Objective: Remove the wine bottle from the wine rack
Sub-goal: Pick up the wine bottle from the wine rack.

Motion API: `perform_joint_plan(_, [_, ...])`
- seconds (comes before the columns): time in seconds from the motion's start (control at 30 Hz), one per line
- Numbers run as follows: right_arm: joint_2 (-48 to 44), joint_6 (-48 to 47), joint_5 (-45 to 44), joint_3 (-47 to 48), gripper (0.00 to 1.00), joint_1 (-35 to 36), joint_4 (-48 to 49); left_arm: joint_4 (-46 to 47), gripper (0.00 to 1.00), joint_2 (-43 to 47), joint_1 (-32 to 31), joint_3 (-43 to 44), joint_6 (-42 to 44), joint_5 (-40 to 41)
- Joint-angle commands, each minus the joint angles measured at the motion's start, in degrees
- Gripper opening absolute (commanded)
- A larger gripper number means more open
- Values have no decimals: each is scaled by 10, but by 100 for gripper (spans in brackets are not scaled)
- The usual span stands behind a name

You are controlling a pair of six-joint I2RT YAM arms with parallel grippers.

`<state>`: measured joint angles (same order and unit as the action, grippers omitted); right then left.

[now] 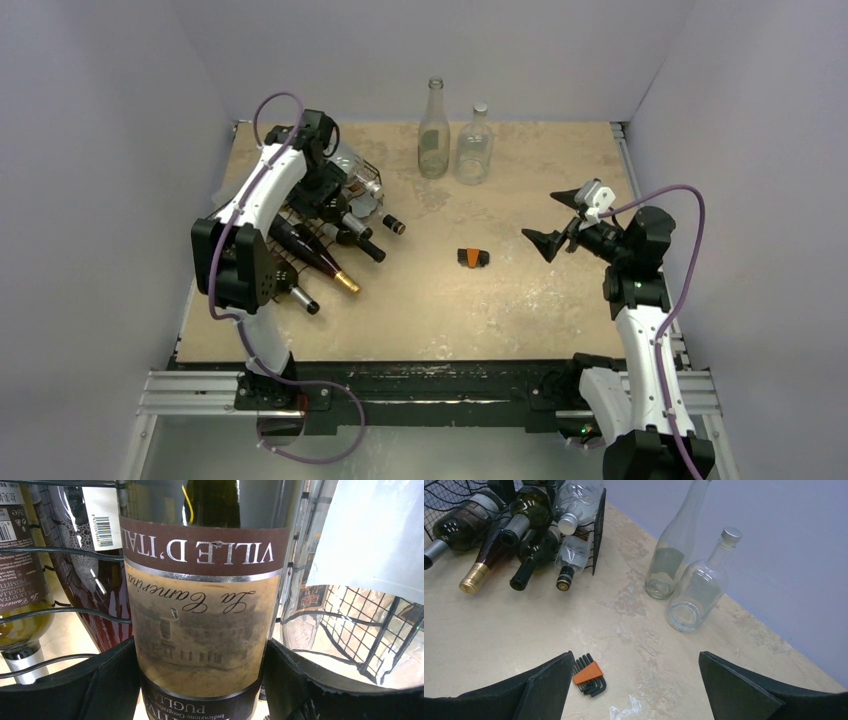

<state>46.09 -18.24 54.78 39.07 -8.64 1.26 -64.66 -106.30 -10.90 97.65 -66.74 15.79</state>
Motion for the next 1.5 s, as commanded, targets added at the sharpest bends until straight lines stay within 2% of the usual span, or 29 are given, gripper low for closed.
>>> perform_joint_plan(0.0, [-11, 2, 10, 1, 99, -1, 7, -4, 69, 24, 12, 2, 11, 21])
perform_joint_plan(0.03, [-11, 2, 10, 1, 99, -1, 7, -4, 68, 31, 12, -1, 12, 23])
perform_joint_plan(0.1, [-11, 2, 10, 1, 99, -1, 8, -4, 60, 45, 12, -3, 17, 26])
perform_joint_plan(0.23, [-11, 2, 11, 1, 99, -1, 7, -4, 35, 65, 12, -3, 28, 29])
perform_joint_plan(0.47, [-13, 2, 10, 1, 99, -1, 8, -11, 8, 93, 12, 5, 39, 21])
perform_joint_plan(0.57, [-13, 2, 11, 2, 99, -1, 8, -12, 0, 114, 12, 0, 42, 17])
perform_joint_plan(1.0, [-12, 6, 16, 0, 99, -1, 9, 41, 0, 220, 11, -88, 73, -1])
perform_joint_plan(1.23, [-12, 8, 18, -1, 99, -1, 12, 58, 0, 260, 8, -113, 91, -7])
perform_joint_plan(1.47, [-11, 11, 21, -1, 99, -1, 12, 57, 0, 287, -23, -116, 97, 2])
